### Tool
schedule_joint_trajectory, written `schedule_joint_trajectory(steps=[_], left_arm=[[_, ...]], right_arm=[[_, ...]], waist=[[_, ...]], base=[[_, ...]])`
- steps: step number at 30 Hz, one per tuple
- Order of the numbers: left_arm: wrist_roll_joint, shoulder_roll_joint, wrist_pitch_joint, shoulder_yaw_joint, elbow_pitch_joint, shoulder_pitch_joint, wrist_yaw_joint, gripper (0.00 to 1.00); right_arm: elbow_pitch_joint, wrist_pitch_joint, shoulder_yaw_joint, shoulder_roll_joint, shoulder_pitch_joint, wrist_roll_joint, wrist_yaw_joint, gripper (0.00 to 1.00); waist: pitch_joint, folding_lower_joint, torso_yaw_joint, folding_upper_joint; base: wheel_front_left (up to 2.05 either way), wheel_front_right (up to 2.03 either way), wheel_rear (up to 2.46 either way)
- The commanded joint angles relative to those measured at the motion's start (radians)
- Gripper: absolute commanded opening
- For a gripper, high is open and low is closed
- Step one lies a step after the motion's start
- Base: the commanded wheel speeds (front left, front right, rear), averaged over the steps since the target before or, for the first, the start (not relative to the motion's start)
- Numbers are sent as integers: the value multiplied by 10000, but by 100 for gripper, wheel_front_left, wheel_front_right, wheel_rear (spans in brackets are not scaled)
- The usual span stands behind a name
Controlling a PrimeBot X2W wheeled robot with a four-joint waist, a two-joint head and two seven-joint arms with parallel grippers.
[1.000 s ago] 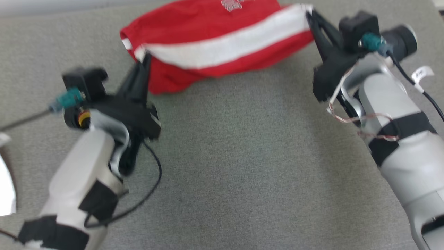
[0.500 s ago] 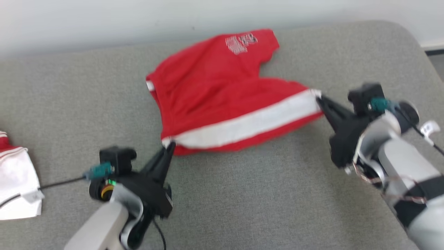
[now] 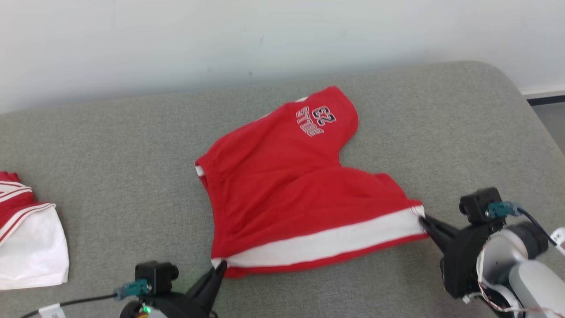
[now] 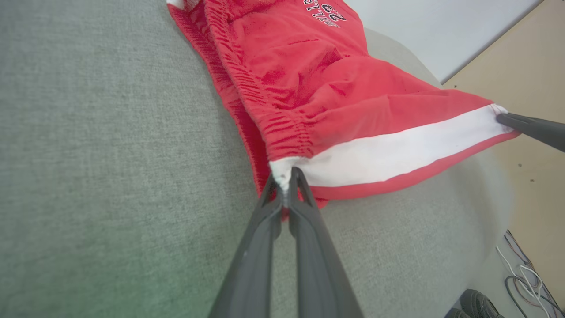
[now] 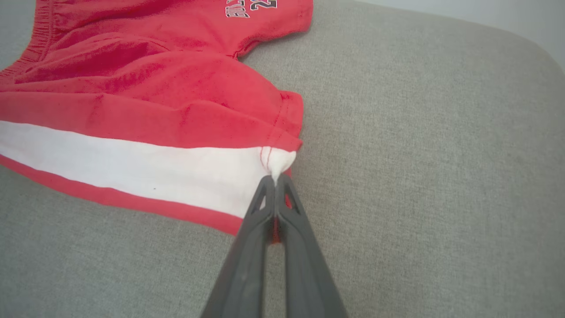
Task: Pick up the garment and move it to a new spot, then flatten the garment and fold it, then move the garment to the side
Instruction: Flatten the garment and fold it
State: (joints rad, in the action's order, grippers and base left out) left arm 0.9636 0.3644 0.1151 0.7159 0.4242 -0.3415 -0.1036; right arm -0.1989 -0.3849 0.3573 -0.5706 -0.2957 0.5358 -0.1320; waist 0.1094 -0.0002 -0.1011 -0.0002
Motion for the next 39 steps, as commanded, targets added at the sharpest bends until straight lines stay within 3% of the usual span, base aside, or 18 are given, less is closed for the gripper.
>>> schedule_joint_trajectory(steps=[1,12,17,22,30,39], left_arm=[[109,131,-134,74,-168,437,71,0],[1052,745,-1536,397,-1688,2174,695,0],[1287,1044,-1829,371,-2404,2614,976,0],[1404,1131,-1473,32,-3212,2789,1166,0],[1127,632,-488,-625,-3432,1807,1254,0],[772,-452,101,-954,-2052,-232,1304,0]], right_arm=[[283,-277,-258,16,587,122,26,0],[1913,-1966,-1821,298,3245,736,24,0],[2614,-2709,-2568,486,4085,837,24,0],[3679,-2949,-3367,746,4416,576,26,0],[3683,-2163,-3184,639,2641,87,26,0],[1034,-472,-1733,355,-1099,-509,26,0]], waist=[[-175,2,-15,2],[-530,2,6,2],[-588,2,75,2],[-565,2,160,2],[-319,2,379,2],[726,2,938,2]], base=[[0,0,0],[0,0,0],[0,0,0],[0,0,0],[0,0,0],[0,0,0]])
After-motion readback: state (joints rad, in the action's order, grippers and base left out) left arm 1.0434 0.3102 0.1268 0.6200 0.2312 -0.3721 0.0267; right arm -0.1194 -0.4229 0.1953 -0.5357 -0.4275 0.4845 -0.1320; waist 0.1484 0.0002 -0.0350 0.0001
